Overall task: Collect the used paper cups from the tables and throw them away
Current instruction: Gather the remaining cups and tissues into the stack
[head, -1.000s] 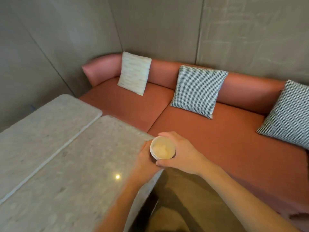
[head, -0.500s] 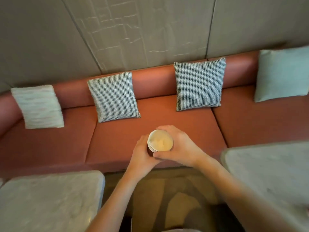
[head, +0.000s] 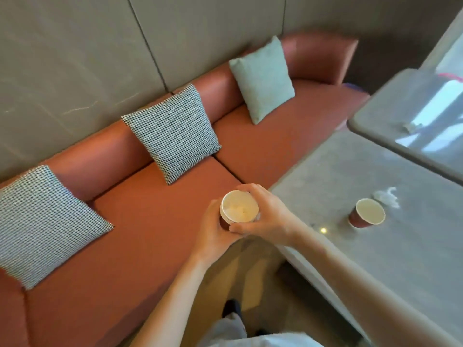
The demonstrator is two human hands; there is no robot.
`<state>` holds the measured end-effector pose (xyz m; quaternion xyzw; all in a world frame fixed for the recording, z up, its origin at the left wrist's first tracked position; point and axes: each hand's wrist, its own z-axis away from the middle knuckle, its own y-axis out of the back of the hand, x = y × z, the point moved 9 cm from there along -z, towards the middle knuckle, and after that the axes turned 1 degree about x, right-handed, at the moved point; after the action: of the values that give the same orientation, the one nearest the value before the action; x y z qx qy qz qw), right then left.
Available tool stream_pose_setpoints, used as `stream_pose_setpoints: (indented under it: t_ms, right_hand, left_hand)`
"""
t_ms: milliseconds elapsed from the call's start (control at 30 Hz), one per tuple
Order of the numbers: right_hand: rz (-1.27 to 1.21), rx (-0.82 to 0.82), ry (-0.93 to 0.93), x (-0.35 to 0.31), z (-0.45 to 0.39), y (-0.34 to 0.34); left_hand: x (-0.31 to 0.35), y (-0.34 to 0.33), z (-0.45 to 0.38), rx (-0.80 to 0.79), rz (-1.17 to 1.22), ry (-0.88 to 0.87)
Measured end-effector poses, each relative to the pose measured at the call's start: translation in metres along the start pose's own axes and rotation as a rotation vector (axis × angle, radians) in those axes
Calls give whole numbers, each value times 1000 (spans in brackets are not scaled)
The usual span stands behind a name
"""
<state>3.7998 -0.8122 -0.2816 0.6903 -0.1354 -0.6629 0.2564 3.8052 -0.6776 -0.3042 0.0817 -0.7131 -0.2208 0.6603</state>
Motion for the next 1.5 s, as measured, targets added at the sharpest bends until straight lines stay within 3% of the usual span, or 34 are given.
stream_pose_setpoints:
  t_ms: [267, 400, 567, 800, 1000, 1300, 1500]
  right_hand:
    - [-2, 219, -214, 19, -1, 19]
    - [32, 332, -322, 33, 10, 20]
    - [73, 480, -437, 44, 40, 34]
    - [141, 581, -540, 55, 82, 67]
    - [154, 633, -596, 76, 120, 95]
    - [108, 695, -551, 120, 156, 170]
    - [102, 789, -518, 150, 186, 239]
  left_hand:
    - [-7, -31, -50, -237, 49, -105]
    - [-4, -49, -58, -296, 62, -258]
    - [-14, -93, -62, -498, 33, -275]
    - [20, -145, -49, -697, 66, -361]
    - [28, -191, -33, -893, -121, -411]
    - [49, -266, -30, -1012, -196, -335]
    - [71, -330, -46, -860, -310, -337]
